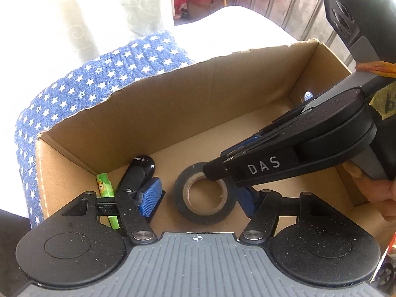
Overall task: Organize rigid objects
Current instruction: 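Carry the black tape roll into the box and open the right gripper, then reach the right gripper to the green dropper bottle and grasp it, then lift the green dropper bottle into the box and open the right gripper, then move the right gripper back to the white plug charger and grasp it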
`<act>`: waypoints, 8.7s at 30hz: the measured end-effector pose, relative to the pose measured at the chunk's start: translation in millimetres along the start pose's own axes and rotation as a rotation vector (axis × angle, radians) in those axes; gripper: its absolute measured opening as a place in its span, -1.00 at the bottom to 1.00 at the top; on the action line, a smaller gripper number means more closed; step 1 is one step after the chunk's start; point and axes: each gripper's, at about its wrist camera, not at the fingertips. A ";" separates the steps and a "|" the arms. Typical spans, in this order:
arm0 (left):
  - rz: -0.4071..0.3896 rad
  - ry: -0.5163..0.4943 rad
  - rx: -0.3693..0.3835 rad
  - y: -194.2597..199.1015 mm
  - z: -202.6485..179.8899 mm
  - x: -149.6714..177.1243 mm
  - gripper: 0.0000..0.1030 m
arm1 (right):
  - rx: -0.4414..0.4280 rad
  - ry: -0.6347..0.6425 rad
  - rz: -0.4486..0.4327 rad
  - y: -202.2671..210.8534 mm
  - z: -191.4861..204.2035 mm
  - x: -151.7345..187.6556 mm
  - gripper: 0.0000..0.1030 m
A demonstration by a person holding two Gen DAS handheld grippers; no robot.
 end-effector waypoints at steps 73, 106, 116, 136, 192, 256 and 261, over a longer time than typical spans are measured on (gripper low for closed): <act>-0.453 -0.146 -0.016 48.3 -151.5 152.3 -0.27 | -0.015 0.062 -0.521 109.8 -7.9 241.7 -0.52; -0.482 -0.107 -0.030 83.7 -155.2 159.9 -0.40 | -0.002 0.089 -0.592 134.9 18.8 258.7 -0.53; -0.540 -0.092 -0.056 107.1 -157.9 170.1 -0.40 | 0.013 0.161 -0.624 149.8 48.0 264.0 -0.53; -0.572 -0.060 -0.067 151.5 -120.0 126.4 -0.40 | -0.021 0.276 -0.607 176.9 89.6 192.4 -0.53; -0.343 0.075 -0.020 133.6 -43.5 41.6 0.59 | -0.029 0.169 -0.565 201.3 6.7 129.3 -0.02; -0.500 0.022 -0.064 38.7 -132.9 221.4 -0.28 | -0.077 -0.055 -0.278 57.6 4.4 212.9 0.02; -0.496 0.042 -0.060 39.6 -129.6 220.4 -0.44 | -0.096 -0.048 -0.283 59.7 7.1 216.9 -0.24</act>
Point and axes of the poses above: each gripper's, at about its wrist camera, not at the fingertips, and y roughly against the way its jaws point, z to its left, x to its underside, and after that the axes turned 1 degree about -z, right-handed
